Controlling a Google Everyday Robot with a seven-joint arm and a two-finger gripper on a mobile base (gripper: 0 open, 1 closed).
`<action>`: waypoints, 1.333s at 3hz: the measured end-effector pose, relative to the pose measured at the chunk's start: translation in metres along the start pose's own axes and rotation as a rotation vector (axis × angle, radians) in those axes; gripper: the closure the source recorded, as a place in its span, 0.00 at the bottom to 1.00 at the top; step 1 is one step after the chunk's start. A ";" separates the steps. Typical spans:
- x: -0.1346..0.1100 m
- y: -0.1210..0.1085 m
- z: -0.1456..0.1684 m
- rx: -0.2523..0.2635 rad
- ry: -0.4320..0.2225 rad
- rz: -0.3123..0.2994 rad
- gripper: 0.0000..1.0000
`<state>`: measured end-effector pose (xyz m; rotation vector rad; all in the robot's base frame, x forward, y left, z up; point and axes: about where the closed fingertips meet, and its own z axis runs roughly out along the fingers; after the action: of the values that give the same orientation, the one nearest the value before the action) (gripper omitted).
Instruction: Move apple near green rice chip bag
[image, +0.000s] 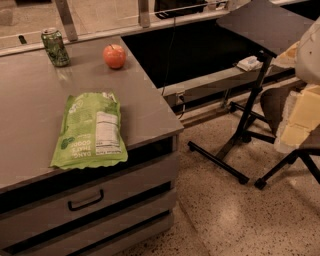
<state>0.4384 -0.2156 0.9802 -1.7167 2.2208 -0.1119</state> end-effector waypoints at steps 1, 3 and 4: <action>0.000 0.000 0.000 0.000 0.000 0.000 0.00; -0.055 -0.043 -0.003 0.072 -0.097 -0.126 0.00; -0.119 -0.087 -0.005 0.131 -0.200 -0.234 0.00</action>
Offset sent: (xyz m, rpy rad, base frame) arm 0.0375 0.0282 0.0155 0.0315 -0.0732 0.0942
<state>0.5432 -0.1260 1.0324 -1.8220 1.8265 -0.1312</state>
